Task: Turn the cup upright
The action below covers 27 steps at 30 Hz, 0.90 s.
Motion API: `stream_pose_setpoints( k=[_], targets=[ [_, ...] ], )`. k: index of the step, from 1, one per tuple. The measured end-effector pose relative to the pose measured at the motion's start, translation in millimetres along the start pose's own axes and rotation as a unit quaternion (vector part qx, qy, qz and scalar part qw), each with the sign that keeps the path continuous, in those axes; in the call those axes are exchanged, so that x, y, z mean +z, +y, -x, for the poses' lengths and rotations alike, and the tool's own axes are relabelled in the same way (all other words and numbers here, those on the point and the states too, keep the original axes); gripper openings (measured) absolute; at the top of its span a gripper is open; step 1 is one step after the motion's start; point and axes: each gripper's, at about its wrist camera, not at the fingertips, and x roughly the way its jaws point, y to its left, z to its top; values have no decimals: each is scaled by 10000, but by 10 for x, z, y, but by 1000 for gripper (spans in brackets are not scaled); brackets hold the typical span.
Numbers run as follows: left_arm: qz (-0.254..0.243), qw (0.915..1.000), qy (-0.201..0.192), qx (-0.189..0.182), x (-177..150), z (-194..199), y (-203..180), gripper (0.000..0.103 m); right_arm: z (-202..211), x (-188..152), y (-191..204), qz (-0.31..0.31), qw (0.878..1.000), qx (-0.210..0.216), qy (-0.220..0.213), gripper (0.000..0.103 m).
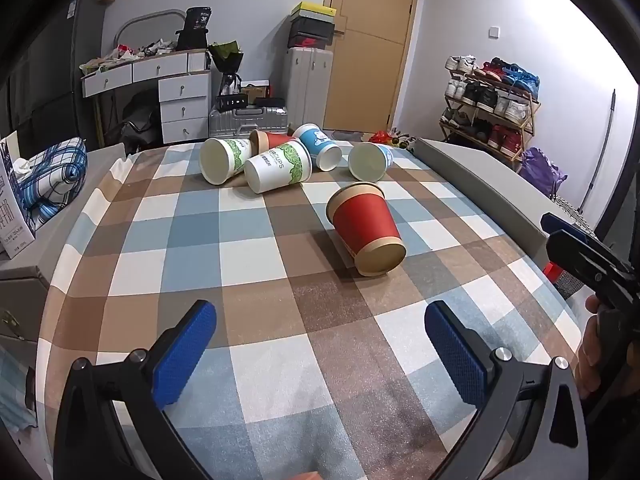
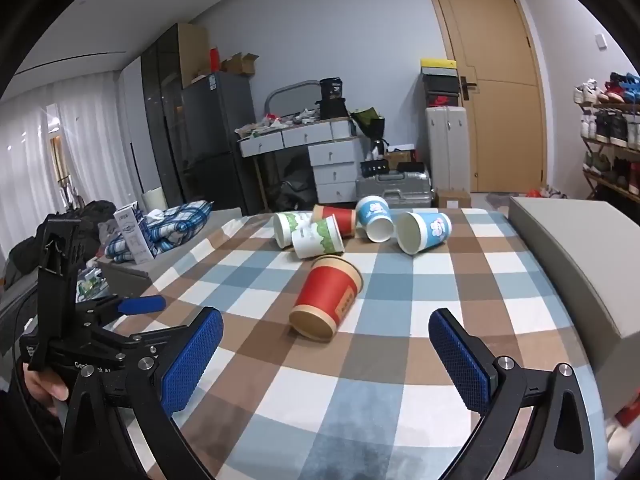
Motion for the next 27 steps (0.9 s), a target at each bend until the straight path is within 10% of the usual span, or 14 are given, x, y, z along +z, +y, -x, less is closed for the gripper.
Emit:
stream_pose_setpoints(
  k=[27],
  targets=[
    [36, 10000, 14, 54, -14, -34, -27, 101, -14, 17, 68, 51, 9999, 154, -32, 103]
  ],
)
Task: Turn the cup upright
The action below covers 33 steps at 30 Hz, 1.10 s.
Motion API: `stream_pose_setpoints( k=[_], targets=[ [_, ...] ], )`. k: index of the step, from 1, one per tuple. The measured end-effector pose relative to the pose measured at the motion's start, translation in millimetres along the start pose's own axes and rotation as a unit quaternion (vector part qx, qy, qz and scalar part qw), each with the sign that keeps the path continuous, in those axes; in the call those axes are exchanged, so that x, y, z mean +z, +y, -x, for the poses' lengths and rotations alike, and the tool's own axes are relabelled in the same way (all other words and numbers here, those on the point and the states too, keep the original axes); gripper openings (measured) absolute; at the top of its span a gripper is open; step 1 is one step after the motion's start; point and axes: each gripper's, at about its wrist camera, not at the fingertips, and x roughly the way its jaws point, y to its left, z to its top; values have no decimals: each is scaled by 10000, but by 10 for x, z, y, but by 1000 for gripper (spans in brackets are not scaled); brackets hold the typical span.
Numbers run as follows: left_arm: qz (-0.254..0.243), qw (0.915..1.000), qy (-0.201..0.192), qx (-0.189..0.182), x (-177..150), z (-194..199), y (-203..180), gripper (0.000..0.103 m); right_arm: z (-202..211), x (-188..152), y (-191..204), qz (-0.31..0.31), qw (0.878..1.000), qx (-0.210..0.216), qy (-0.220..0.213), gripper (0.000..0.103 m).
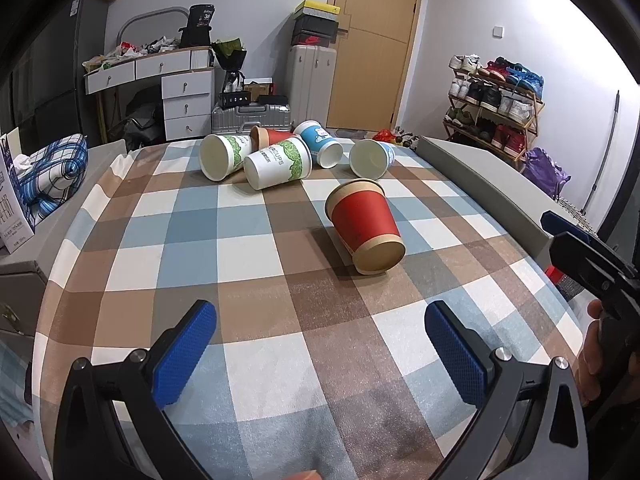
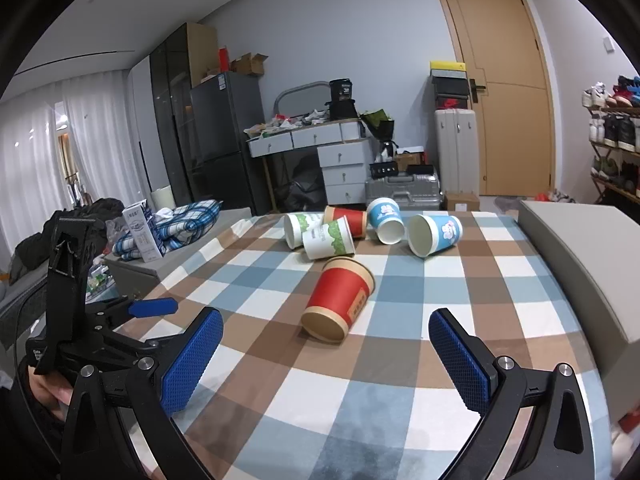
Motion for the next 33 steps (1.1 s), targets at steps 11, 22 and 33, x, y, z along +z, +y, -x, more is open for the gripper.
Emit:
stream_pose_setpoints(
  k=[11, 22, 33],
  targets=[
    [-21, 10000, -22, -13, 8, 4, -7, 101, 5, -6, -1, -9, 10000, -3, -2, 103],
    [-15, 10000, -36, 2, 19, 16, 2, 101, -13, -11, 0, 18, 10000, -10, 36, 103],
    [0, 10000, 20, -12, 6, 1, 6, 101, -9, -26, -89, -57, 9999, -130, 28, 103]
  ],
)
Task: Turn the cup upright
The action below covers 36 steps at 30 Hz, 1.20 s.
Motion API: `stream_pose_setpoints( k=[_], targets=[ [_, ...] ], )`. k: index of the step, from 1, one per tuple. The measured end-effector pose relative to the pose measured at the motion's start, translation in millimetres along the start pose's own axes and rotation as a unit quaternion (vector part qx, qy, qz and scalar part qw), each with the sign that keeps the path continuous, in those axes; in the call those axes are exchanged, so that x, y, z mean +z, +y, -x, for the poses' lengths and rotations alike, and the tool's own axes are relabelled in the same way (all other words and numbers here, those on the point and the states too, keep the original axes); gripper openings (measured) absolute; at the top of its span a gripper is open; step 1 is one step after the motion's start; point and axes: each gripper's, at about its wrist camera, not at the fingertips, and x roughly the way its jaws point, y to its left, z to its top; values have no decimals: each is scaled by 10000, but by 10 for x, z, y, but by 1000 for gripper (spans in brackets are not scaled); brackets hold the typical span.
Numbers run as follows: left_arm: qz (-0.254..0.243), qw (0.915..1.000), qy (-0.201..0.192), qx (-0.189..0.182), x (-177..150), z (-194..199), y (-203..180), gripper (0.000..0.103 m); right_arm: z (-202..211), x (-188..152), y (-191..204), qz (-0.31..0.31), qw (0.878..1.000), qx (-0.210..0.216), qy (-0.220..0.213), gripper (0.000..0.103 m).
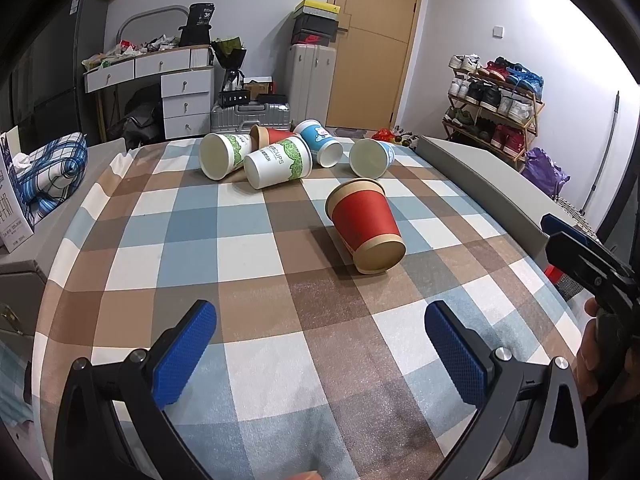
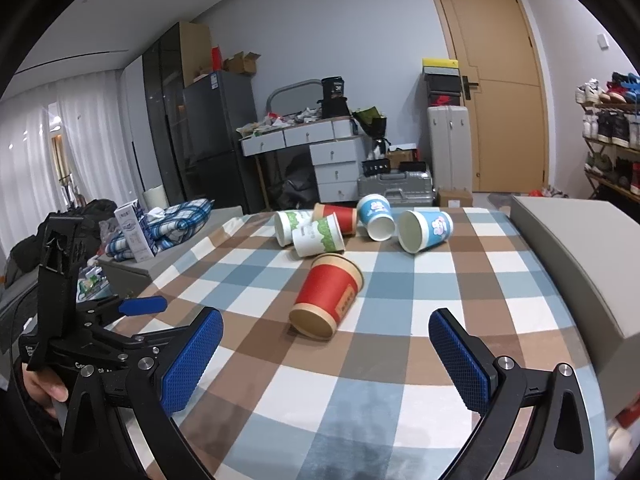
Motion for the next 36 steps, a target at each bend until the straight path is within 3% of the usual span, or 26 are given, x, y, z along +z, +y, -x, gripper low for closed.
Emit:
stream_pose_setpoints(
  k=[22, 36],
  targets=[
    [-13, 9995, 276, -168, 4, -123, -50, 101, 6, -13, -195, -237, 9994, -237, -14, 103],
    [-135, 9983, 558, -116, 157, -402, -176, 101, -89, -72, -523, -847, 9953, -457, 99, 103]
  ],
)
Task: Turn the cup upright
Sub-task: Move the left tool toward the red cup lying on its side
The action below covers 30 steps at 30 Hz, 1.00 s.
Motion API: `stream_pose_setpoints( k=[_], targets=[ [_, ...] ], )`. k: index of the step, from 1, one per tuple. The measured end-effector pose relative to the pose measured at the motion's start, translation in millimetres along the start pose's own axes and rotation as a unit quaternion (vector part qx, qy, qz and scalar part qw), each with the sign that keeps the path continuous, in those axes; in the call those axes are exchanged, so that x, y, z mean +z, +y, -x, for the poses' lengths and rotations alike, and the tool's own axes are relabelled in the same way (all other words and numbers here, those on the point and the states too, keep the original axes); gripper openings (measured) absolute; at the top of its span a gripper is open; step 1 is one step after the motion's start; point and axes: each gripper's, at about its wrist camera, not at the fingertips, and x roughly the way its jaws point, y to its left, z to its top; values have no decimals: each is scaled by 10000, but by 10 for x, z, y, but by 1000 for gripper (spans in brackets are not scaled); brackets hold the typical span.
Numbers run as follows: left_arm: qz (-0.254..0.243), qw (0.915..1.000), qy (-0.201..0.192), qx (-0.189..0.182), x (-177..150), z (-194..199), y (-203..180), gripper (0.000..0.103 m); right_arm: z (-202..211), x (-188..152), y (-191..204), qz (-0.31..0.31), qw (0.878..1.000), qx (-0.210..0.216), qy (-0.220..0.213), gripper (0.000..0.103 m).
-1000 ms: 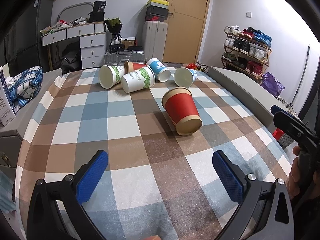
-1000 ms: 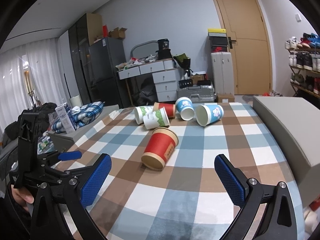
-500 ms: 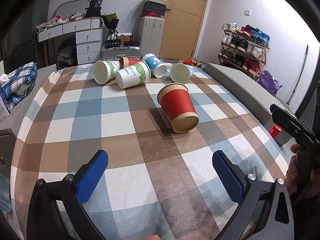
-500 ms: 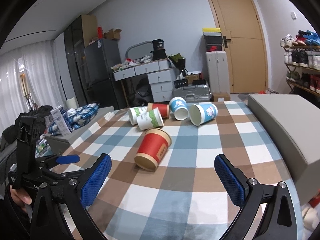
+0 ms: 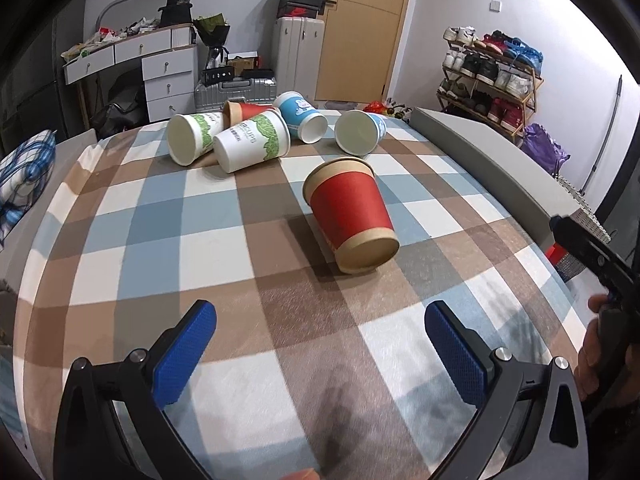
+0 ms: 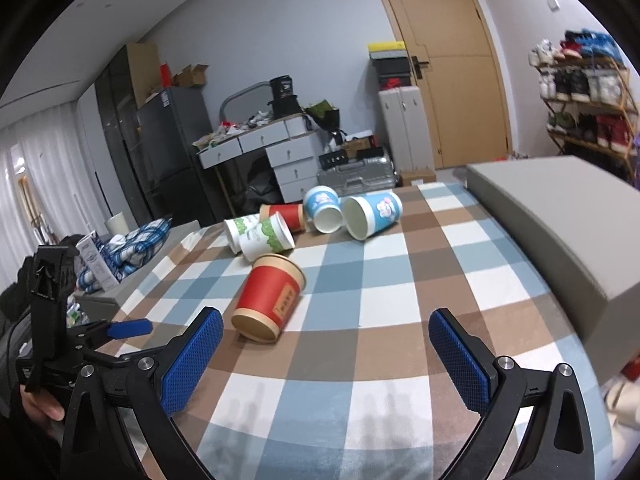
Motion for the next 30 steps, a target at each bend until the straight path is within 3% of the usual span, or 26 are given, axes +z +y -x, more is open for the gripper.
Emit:
stream_pose_setpoints(
  k=[25, 30],
  targets=[
    [698, 9955, 461, -451, 353, -576, -64, 100, -271, 51, -102, -369, 9989, -161, 228, 103],
    [700, 9949, 545, -479, 380, -617, -100, 81, -268, 50, -107, -389, 9989, -149, 226, 103]
  ],
)
